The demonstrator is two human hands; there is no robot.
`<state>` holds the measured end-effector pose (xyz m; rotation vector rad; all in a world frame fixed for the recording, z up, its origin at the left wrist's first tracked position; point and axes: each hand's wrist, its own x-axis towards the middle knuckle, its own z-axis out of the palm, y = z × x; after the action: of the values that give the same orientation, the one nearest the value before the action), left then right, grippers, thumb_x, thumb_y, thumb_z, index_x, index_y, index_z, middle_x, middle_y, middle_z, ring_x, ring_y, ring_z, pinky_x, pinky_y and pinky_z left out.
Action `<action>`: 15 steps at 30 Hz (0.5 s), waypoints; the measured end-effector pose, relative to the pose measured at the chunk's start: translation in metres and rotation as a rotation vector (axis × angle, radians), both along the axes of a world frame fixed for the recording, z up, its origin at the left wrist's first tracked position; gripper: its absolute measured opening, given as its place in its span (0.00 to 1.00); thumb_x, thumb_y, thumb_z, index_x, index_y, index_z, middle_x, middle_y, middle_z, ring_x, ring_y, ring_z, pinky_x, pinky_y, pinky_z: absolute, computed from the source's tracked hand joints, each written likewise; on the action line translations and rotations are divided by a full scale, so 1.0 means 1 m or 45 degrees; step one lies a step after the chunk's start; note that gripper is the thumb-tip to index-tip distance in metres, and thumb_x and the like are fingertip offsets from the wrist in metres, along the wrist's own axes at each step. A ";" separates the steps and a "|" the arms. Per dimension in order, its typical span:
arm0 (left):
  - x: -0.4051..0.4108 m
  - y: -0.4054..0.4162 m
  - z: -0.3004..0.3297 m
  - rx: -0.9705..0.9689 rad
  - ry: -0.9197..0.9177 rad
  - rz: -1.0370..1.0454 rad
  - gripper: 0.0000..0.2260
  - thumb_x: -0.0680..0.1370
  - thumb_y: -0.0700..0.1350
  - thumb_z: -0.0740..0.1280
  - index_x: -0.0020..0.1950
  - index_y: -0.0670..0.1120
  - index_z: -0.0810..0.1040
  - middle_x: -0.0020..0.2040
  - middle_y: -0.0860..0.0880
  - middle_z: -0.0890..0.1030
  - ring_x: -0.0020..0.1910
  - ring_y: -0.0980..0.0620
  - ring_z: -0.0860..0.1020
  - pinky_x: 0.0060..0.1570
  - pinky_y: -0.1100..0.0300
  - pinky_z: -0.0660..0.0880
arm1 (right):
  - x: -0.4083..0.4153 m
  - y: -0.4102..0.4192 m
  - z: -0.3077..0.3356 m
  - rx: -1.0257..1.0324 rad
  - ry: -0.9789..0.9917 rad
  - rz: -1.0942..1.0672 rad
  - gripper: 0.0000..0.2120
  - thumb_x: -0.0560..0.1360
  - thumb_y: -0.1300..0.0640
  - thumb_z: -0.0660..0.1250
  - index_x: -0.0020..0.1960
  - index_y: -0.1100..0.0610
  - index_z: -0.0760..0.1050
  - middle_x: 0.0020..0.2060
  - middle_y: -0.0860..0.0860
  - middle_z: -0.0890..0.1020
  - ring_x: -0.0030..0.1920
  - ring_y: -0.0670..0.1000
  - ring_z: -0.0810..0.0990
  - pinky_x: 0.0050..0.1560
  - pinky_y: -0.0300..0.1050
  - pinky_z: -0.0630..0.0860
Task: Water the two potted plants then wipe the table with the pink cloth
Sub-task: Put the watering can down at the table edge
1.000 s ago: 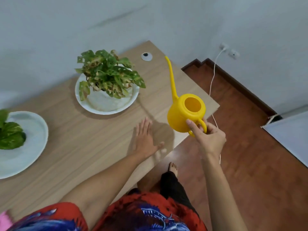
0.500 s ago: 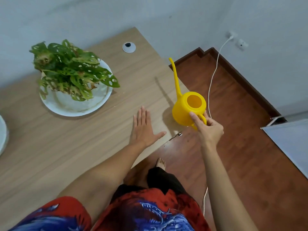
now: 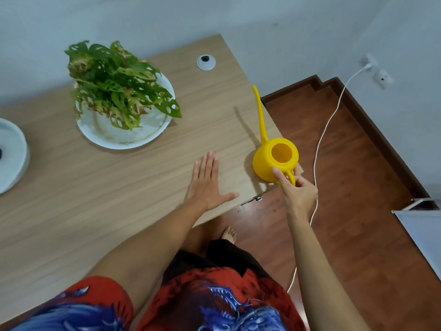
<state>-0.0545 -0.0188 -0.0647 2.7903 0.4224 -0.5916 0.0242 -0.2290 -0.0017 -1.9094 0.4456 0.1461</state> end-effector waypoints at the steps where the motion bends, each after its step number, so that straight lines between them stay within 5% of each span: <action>1: 0.000 -0.001 0.001 -0.010 0.003 -0.001 0.57 0.71 0.80 0.52 0.80 0.40 0.33 0.80 0.41 0.30 0.79 0.44 0.29 0.78 0.43 0.34 | 0.000 -0.001 -0.002 0.014 0.005 0.016 0.24 0.66 0.51 0.82 0.29 0.64 0.72 0.40 0.52 0.80 0.45 0.45 0.77 0.31 0.27 0.67; 5: -0.001 0.003 0.005 -0.034 0.014 -0.018 0.56 0.72 0.77 0.56 0.81 0.41 0.34 0.81 0.42 0.31 0.80 0.45 0.30 0.78 0.45 0.34 | 0.000 -0.003 -0.003 -0.020 -0.076 0.035 0.22 0.63 0.43 0.82 0.37 0.55 0.74 0.36 0.46 0.80 0.39 0.47 0.79 0.38 0.36 0.76; 9: -0.009 0.016 0.011 -0.124 -0.034 -0.066 0.52 0.75 0.71 0.62 0.83 0.42 0.40 0.83 0.44 0.36 0.81 0.48 0.36 0.80 0.49 0.38 | -0.006 0.000 0.003 -0.158 -0.110 0.062 0.31 0.63 0.40 0.81 0.56 0.48 0.68 0.55 0.55 0.84 0.55 0.54 0.83 0.54 0.36 0.78; 12: -0.022 0.026 0.016 -0.143 -0.070 -0.020 0.47 0.78 0.66 0.64 0.83 0.42 0.43 0.84 0.44 0.40 0.82 0.48 0.39 0.80 0.51 0.41 | -0.013 0.013 0.009 -0.351 -0.308 0.174 0.41 0.66 0.40 0.77 0.70 0.55 0.65 0.68 0.59 0.75 0.72 0.59 0.69 0.71 0.53 0.69; 15: -0.047 0.038 0.015 -0.112 -0.110 0.074 0.45 0.79 0.64 0.64 0.83 0.41 0.46 0.84 0.43 0.42 0.82 0.46 0.41 0.80 0.51 0.41 | -0.023 0.044 0.015 -0.483 -0.489 0.278 0.45 0.70 0.46 0.77 0.78 0.56 0.56 0.75 0.58 0.68 0.80 0.54 0.55 0.77 0.53 0.58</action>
<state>-0.1019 0.0196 -0.0497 2.6979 0.4469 -0.4632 0.0010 -0.1854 0.0132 -2.2923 0.0005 -0.1749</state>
